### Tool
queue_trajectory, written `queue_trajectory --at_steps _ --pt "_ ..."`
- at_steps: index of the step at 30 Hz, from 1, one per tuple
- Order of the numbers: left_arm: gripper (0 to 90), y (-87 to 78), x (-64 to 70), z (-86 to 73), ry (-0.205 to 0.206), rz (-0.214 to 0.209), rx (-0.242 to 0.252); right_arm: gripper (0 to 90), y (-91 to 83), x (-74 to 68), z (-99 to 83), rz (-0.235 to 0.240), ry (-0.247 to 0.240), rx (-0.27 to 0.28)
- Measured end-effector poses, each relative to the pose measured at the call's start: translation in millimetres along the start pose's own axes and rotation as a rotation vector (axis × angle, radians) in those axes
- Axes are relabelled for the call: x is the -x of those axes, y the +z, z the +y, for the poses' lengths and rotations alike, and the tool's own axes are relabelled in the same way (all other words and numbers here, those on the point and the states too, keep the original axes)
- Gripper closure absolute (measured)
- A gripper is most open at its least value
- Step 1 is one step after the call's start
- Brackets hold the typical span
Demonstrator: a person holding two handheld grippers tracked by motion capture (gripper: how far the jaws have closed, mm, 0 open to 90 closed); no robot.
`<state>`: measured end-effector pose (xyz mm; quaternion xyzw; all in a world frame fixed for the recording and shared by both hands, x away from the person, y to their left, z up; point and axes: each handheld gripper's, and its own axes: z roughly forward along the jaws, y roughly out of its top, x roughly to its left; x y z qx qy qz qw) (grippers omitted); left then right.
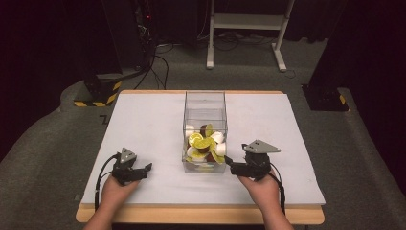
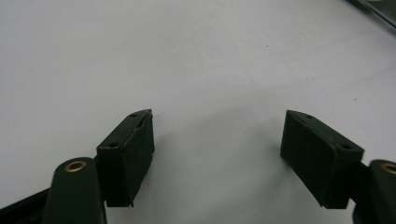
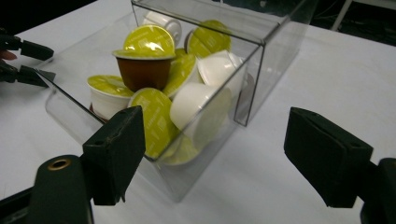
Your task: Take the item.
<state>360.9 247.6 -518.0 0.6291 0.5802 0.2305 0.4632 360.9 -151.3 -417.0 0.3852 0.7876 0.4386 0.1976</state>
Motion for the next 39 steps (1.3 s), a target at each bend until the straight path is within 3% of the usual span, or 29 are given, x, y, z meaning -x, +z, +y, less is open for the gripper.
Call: queue_trajectory --at_steps 7,13,28,37,39 --pt "26.0 0.0 -0.1 0.0 -0.002 0.0 0.0 24.4 13.5 -23.3 18.9 0.006 -0.048 0.022" --pt "26.0 0.4 0.3 0.0 -0.008 0.0 0.005 23.0 29.6 -34.5 29.9 0.04 -0.044 0.006" --pt "26.0 0.3 0.2 0.0 -0.009 -0.001 0.005 23.5 67.3 -49.3 43.3 0.04 -0.054 -0.05" --pt "26.0 0.3 0.2 0.0 -0.009 -0.001 0.005 27.5 81.9 -51.4 42.8 0.021 -0.043 -0.098" --pt "26.0 0.3 0.2 0.0 -0.01 -0.001 0.006 33.2 82.4 -53.2 42.8 0.014 -0.065 -0.092"
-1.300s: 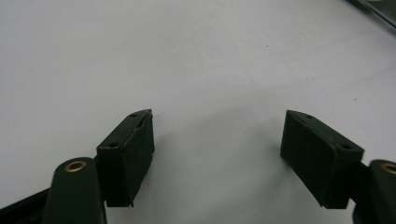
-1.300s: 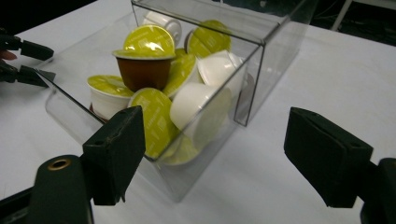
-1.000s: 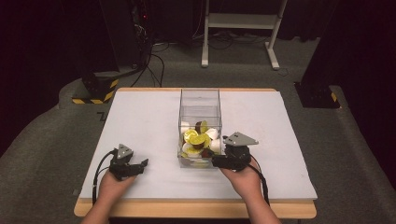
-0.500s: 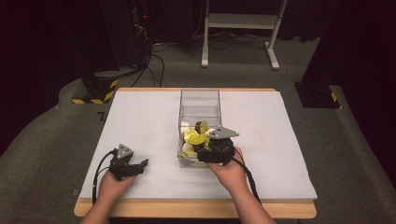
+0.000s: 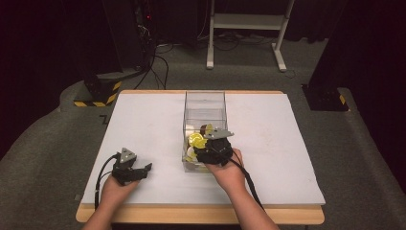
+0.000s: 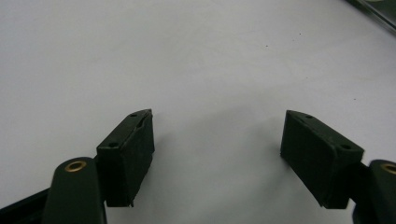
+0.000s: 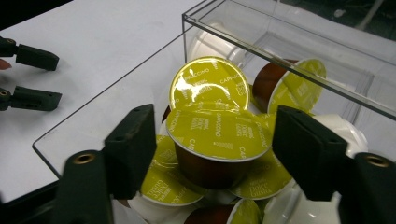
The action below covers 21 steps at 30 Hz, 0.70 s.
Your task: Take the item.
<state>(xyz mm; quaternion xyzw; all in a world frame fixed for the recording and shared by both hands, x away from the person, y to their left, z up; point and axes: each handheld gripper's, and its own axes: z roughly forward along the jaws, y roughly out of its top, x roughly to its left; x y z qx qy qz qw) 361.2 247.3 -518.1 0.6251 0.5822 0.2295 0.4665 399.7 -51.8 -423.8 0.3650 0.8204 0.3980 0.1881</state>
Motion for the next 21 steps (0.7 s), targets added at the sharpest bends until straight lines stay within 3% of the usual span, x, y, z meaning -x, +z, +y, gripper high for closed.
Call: queue_trajectory --at_steps 12,21 --pt "26.0 -0.1 0.0 0.0 0.001 0.0 -0.001 38.0 2.9 2.9 -0.1 -0.003 0.015 -0.032" --pt "26.1 -0.1 -0.1 -0.1 0.003 0.0 -0.001 38.2 1.1 3.4 -1.4 0.007 0.018 -0.017"
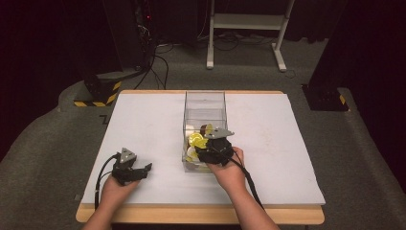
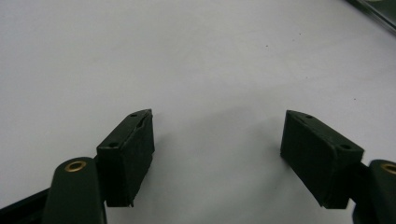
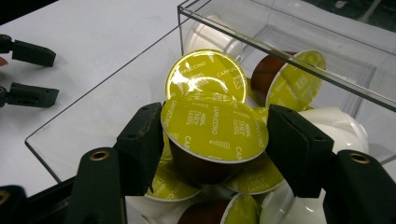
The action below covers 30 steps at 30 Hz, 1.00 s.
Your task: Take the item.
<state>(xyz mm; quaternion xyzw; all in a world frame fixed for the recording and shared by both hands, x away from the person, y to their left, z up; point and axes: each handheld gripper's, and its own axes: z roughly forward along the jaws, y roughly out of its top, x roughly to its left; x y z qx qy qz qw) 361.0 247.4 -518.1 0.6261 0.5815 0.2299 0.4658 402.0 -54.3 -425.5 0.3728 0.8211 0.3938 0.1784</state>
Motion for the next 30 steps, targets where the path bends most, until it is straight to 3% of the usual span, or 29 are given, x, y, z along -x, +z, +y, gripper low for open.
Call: queue_trajectory --at_steps 5,6,7,20,23,30 --pt "26.1 0.0 0.0 0.0 -0.001 0.0 0.001 41.3 -4.3 0.2 -1.5 0.0 -0.001 0.023" --pt "26.1 0.0 0.0 0.0 0.0 0.0 0.0 51.7 -5.6 1.1 -1.4 0.004 -0.003 0.026" --pt "26.1 0.0 0.0 0.0 0.0 0.0 0.0 53.3 -7.8 0.8 -2.4 0.014 -0.011 0.047" --pt "26.1 0.0 0.0 0.0 0.0 0.0 0.0 52.4 -7.1 0.7 -4.3 0.005 -0.032 0.035" --pt "26.0 0.0 0.0 0.0 -0.001 0.0 0.0 63.3 -10.9 -1.3 -3.9 0.005 -0.043 0.061" --pt "26.0 0.0 0.0 0.0 -0.001 0.0 0.0 72.5 -14.5 -2.4 -5.9 0.007 -0.049 0.078"
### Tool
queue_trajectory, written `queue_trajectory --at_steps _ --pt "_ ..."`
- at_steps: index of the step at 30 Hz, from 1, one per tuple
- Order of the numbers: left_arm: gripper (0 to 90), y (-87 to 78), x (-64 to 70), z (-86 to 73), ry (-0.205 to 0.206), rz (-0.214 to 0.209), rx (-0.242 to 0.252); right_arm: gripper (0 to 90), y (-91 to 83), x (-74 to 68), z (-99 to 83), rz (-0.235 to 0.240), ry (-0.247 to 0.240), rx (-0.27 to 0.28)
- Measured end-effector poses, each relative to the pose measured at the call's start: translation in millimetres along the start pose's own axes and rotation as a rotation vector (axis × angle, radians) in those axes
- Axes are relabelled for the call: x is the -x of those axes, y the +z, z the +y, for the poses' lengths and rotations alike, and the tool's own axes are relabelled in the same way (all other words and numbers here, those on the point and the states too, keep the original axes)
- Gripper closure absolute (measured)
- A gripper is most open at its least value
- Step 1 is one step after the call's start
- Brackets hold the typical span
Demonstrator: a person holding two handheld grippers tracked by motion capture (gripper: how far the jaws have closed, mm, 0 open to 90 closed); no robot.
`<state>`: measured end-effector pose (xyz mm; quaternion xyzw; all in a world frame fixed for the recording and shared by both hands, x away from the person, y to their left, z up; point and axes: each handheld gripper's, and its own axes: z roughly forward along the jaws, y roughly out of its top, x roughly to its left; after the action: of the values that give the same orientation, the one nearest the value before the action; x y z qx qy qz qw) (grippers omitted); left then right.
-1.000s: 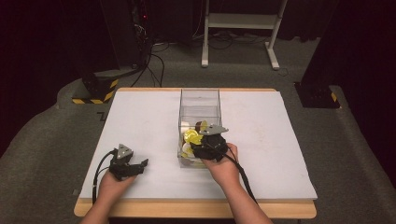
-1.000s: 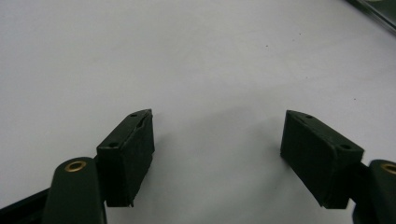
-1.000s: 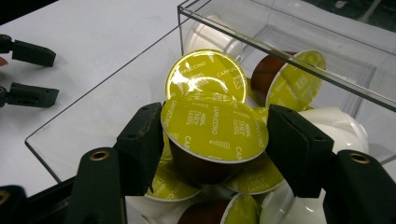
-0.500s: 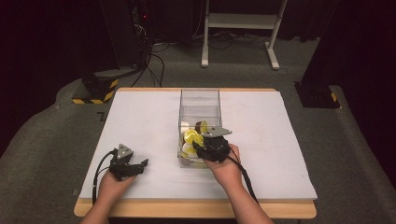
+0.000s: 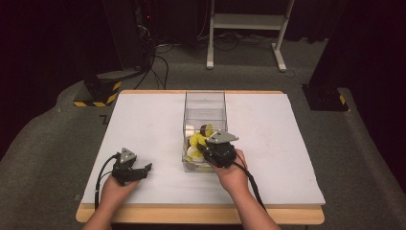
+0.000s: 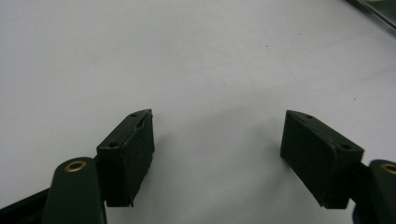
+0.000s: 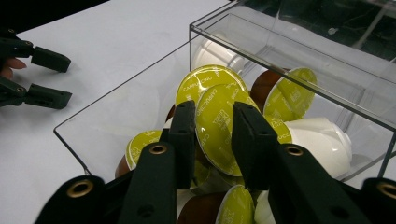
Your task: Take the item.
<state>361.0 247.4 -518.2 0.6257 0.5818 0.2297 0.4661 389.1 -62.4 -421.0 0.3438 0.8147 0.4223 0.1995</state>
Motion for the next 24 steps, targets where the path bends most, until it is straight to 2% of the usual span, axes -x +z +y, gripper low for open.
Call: queue_trajectory --at_steps 11,15,24 --pt "26.0 0.0 0.0 0.0 0.001 0.0 0.0 84.8 -4.1 -0.4 -5.3 -0.012 -0.019 0.028" --pt "26.1 0.0 0.0 -0.1 0.001 0.001 0.0 88.2 -4.6 1.3 -8.0 -0.02 -0.013 0.036" --pt "26.1 0.0 0.0 -0.1 0.002 0.0 0.0 90.0 -6.0 2.1 -10.1 -0.024 -0.025 0.043"
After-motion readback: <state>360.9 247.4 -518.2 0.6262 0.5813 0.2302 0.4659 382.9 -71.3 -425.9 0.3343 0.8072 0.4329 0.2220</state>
